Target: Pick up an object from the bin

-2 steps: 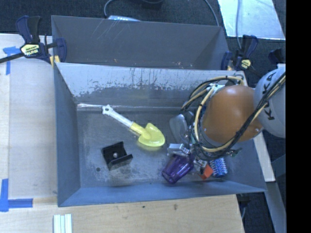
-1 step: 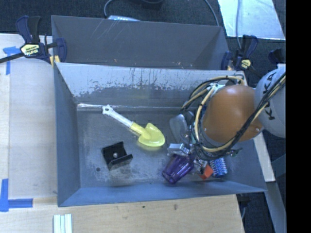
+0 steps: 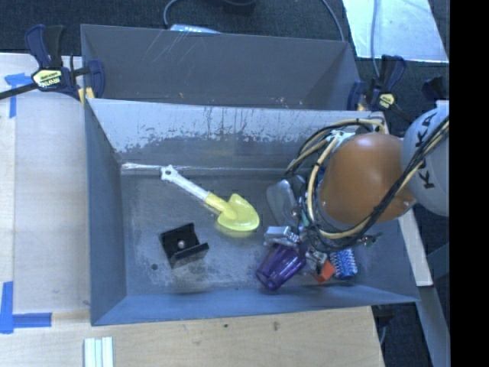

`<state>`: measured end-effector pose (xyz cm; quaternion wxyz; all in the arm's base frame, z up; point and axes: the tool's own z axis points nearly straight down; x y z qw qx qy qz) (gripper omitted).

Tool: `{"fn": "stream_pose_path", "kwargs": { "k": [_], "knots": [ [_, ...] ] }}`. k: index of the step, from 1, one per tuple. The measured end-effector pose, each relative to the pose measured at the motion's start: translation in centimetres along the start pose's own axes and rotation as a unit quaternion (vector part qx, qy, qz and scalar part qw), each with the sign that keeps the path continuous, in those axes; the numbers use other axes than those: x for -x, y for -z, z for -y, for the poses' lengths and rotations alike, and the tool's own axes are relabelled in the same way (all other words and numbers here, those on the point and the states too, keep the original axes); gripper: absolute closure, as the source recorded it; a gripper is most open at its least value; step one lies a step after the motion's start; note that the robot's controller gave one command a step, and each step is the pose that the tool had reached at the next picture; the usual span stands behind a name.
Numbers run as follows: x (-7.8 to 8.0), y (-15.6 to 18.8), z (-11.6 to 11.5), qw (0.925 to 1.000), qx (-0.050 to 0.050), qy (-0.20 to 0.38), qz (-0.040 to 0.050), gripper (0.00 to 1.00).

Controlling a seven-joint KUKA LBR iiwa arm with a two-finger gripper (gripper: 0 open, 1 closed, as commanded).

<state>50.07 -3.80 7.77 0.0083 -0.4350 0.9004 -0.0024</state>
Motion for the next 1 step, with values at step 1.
{"fn": "stream_pose_path", "kwargs": {
  "k": [1],
  "knots": [
    [-0.09, 0.72, -0.17, 1.0, 0.003, 0.0, -0.0021, 1.0]
  ]
}}
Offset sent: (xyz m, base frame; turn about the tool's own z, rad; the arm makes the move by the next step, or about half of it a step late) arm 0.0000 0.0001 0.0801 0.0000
